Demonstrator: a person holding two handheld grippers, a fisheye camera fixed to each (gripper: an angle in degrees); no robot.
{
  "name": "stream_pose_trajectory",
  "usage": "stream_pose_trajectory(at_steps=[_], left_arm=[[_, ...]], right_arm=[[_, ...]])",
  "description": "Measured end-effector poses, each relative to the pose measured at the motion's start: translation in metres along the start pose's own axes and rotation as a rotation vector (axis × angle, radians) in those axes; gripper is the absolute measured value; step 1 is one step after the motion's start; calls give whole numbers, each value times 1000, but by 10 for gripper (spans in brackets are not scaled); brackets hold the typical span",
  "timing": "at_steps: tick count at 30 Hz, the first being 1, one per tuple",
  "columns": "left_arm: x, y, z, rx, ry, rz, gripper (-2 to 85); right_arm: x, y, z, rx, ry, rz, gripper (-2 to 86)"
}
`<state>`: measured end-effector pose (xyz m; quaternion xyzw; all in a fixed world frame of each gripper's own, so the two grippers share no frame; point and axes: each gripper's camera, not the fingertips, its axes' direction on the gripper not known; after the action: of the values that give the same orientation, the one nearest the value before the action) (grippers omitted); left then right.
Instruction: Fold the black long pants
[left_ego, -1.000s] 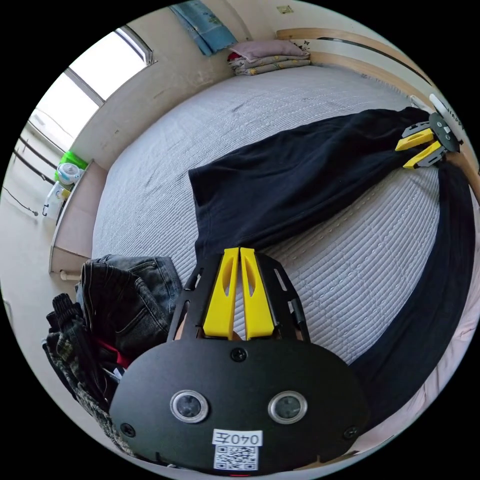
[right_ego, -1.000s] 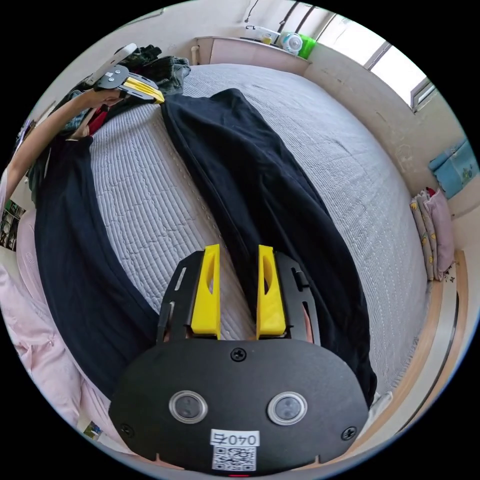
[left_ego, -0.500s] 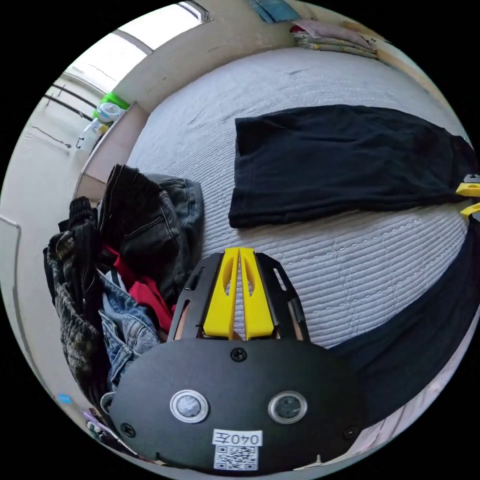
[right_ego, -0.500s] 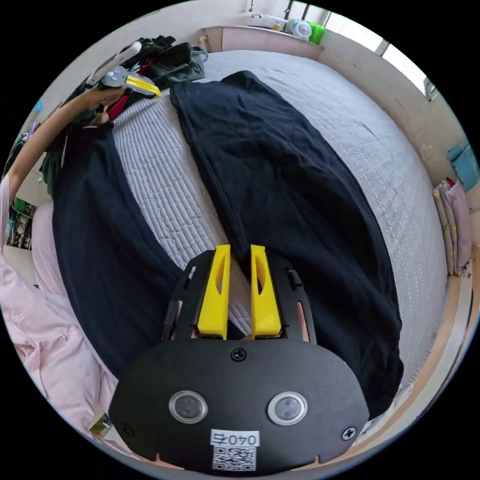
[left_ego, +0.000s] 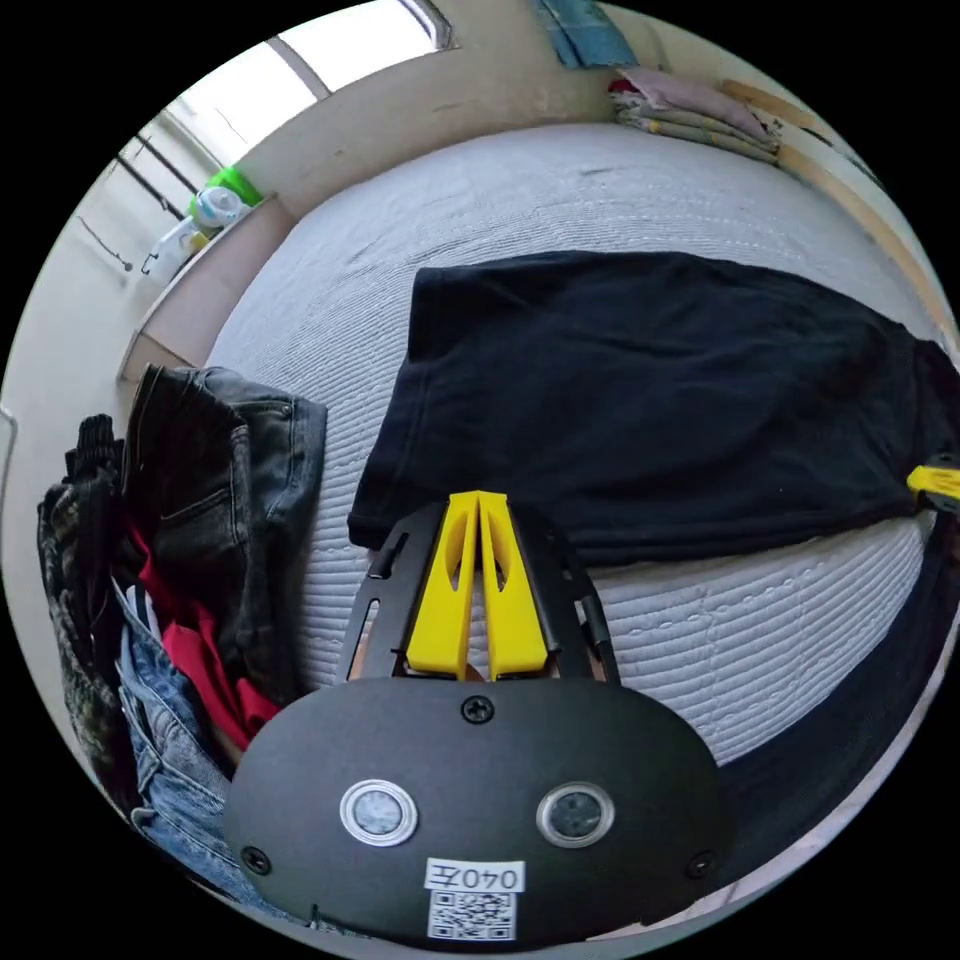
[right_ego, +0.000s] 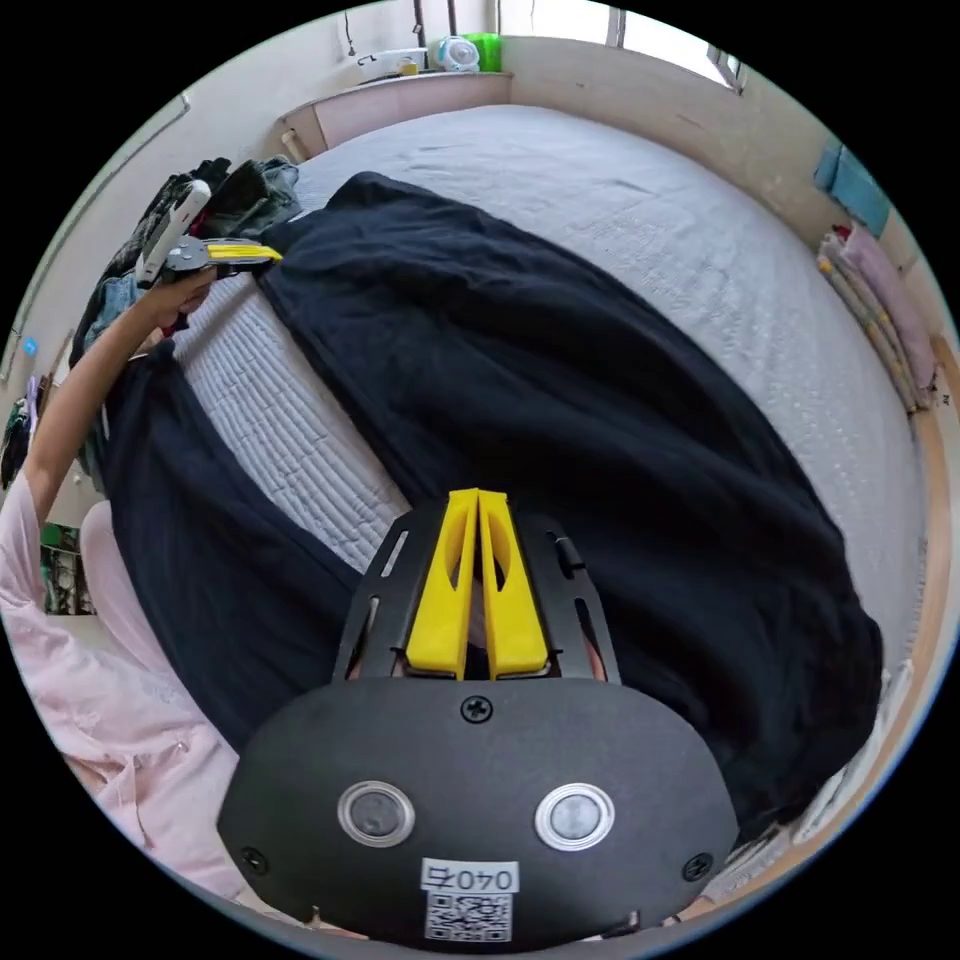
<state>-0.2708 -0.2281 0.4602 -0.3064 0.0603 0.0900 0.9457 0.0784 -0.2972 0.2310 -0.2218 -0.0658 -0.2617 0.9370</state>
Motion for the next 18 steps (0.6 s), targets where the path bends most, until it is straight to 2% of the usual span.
stream_pose_trajectory(at_steps=[2, 4, 5, 7, 9, 12, 14, 15, 16, 18], left_arm=[[-3, -5, -6, -33, -1, -52, -9], [7, -12, -33, 51, -245, -81, -9], [11, -15, -41, 91, -256, -70, -9], [28, -32, -70, 235, -83, -22, -9], [44, -56, -75, 282, 36, 14, -9], [69, -101, -47, 245, 99, -15, -9], [83, -119, -18, 162, 35, -27, -9], [92, -124, 5, 73, -53, -8, -9], [98, -120, 7, 133, -97, 31, -9], [98, -123, 7, 117, -135, 48, -9]], right_arm=[[-9, 4, -3, -27, 12, -64, -9], [-3, 13, -13, 9, -20, -61, -10], [4, 21, -23, 69, -47, -35, -10], [16, 35, -35, 144, -64, 7, -10], [29, 54, -40, 195, -73, 65, -10], [36, 81, -38, 209, -80, 108, -9], [38, 100, -36, 194, -42, 126, -9], [41, 115, -36, 185, 8, 143, -8], [43, 123, -37, 179, 39, 153, -8], [56, 159, -43, 154, 194, 210, -3]])
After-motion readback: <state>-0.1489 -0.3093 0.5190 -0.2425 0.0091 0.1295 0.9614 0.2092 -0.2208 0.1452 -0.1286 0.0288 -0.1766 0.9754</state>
